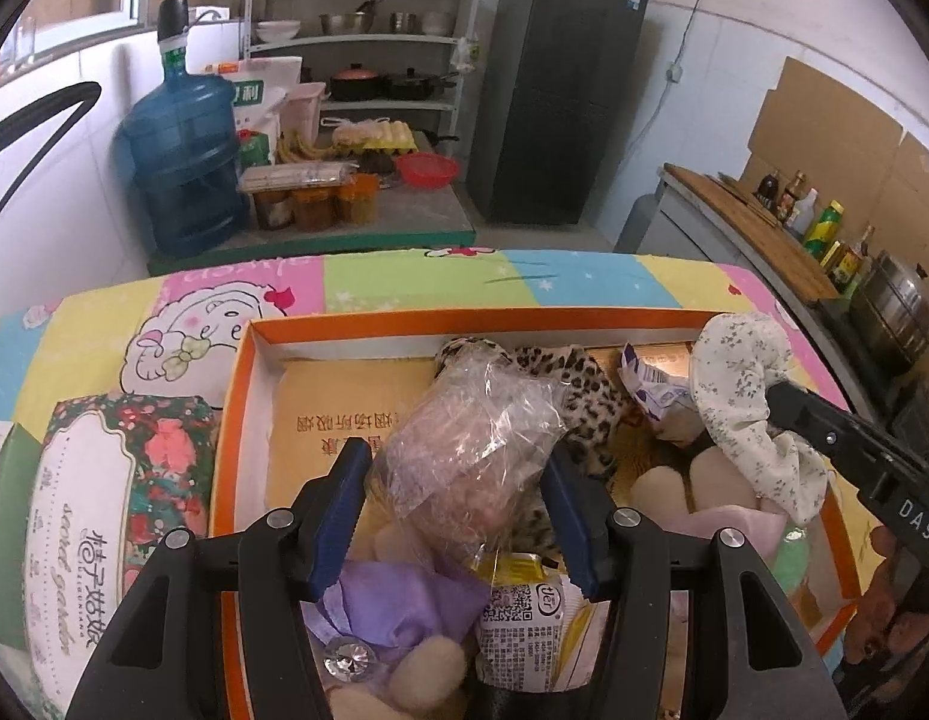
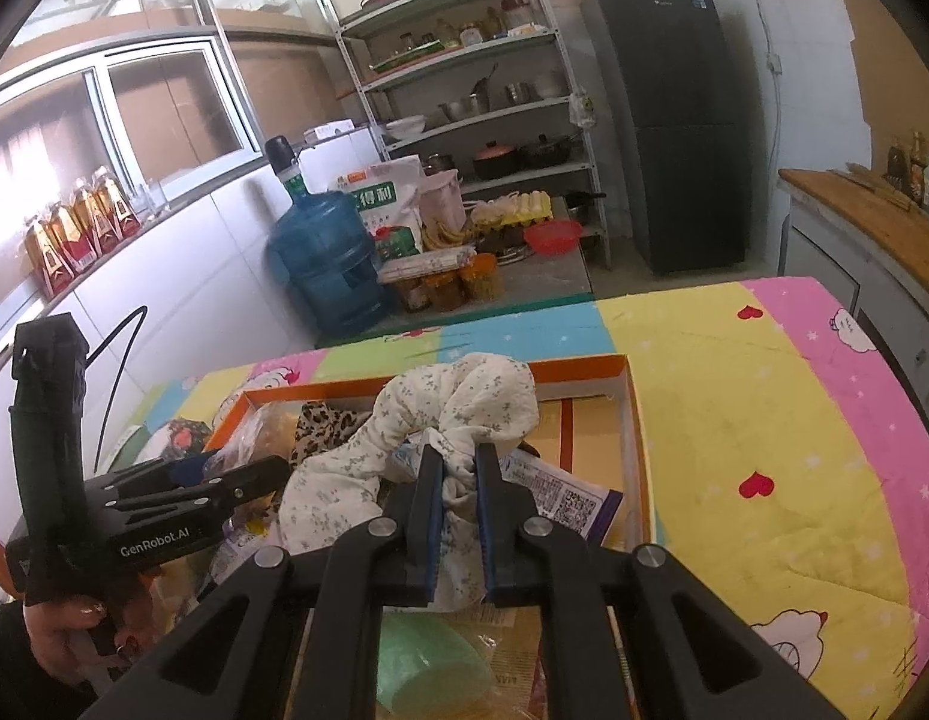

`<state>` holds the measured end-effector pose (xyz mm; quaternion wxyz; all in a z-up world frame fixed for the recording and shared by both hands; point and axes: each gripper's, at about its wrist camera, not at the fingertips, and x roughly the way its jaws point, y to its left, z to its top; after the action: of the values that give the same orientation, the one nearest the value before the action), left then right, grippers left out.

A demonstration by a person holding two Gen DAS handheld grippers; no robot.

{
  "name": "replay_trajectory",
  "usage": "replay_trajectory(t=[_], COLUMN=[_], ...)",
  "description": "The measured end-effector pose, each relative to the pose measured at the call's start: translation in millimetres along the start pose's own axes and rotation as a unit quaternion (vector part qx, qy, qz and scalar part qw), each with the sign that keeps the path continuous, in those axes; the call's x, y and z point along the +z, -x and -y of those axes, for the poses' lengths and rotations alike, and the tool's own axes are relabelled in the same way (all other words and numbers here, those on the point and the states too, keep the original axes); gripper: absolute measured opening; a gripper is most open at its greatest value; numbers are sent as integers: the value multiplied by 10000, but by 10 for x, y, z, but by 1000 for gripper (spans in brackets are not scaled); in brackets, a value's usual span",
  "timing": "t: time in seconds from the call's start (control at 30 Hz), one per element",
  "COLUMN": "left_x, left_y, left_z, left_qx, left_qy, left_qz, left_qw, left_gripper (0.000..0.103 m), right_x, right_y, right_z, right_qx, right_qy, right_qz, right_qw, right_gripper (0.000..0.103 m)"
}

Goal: Organize soft objects
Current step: 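Lower the floral cloth and plastic bag into the box and open both grippers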

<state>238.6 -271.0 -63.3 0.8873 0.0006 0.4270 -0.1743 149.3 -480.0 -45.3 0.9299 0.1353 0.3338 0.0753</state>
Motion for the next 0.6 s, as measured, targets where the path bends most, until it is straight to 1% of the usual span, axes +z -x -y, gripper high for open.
replay_trajectory(t=[0.07, 0.17, 0.2, 0.23, 0.27, 0.3, 0.33, 0.37, 0.6], left_x=[-12, -24, -24, -23, -23, -25, -27, -28, -44], left_y=[-18, -5, 5, 12, 27, 39, 55, 68, 221], left_z=[-6, -11, -12, -9, -10, -16, -18, -16, -77], left_qx=[-14, -29, -42, -55, -78, -81, -79, -76, -69], left_qy=[-4, -8, -7, -3, 3, 5, 2, -2, 91], left_qz=[-33, 17, 40, 67, 107, 131, 166, 190, 415], left_qw=[10000, 10000, 10000, 10000, 9999, 9999, 9998, 9998, 9991], left_gripper=[60, 63, 66, 69, 70, 71, 73, 74, 74], right_x=[-3, -6, -3, -5, -5, -2, -3, -3, 6], right_y=[-17, -16, -13, -2, 8, 14, 21, 26, 88], right_z=[19, 53, 56, 57, 55, 50, 49, 48, 42], right_qx=[-33, -28, -29, -30, -31, -35, -43, -51, -19], right_qy=[-45, -126, -137, -148, -159, -172, -183, -185, -206], right_qz=[-31, -20, -9, 15, 31, 39, 51, 61, 177], right_qw=[10000, 9999, 9999, 9999, 9999, 9998, 9998, 9998, 9996], right_gripper=[16, 20, 22, 26, 29, 37, 50, 60, 61])
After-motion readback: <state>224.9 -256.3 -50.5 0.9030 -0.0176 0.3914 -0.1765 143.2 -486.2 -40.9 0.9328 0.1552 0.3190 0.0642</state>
